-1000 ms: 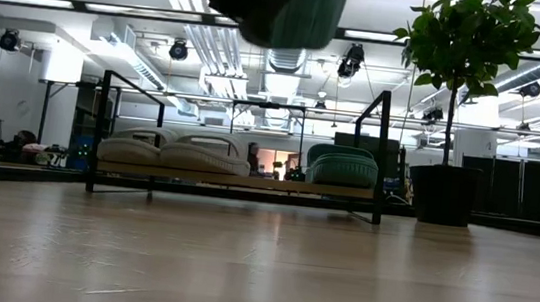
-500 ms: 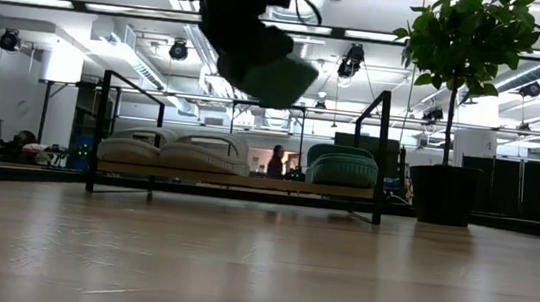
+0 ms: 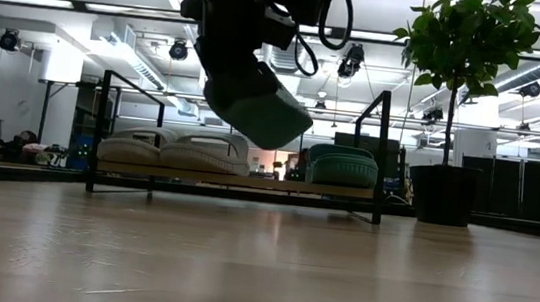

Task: Pick and place slides into the shelf
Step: Put the green slide on the shelf

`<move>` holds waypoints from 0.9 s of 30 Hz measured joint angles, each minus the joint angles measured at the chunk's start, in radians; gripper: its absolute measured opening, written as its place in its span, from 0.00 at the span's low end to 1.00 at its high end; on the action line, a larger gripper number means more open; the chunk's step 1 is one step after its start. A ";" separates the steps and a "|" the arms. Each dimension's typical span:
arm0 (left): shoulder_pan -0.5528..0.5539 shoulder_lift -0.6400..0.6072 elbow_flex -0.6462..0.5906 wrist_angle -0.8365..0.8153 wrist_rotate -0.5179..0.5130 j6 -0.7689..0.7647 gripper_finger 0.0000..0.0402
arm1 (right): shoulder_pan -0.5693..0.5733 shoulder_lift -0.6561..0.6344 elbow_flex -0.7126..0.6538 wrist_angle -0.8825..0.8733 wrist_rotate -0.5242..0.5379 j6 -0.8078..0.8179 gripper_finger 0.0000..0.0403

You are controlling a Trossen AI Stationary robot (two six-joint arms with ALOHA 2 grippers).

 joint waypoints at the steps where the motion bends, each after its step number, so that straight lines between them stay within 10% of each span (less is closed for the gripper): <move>1: 0.001 0.002 0.001 0.000 0.011 0.005 0.11 | 0.000 0.000 0.000 -0.002 0.000 0.000 0.31; 27: 0.032 0.012 0.067 0.178 0.091 -0.149 0.11 | 0.000 0.001 -0.003 -0.031 0.000 -0.004 0.27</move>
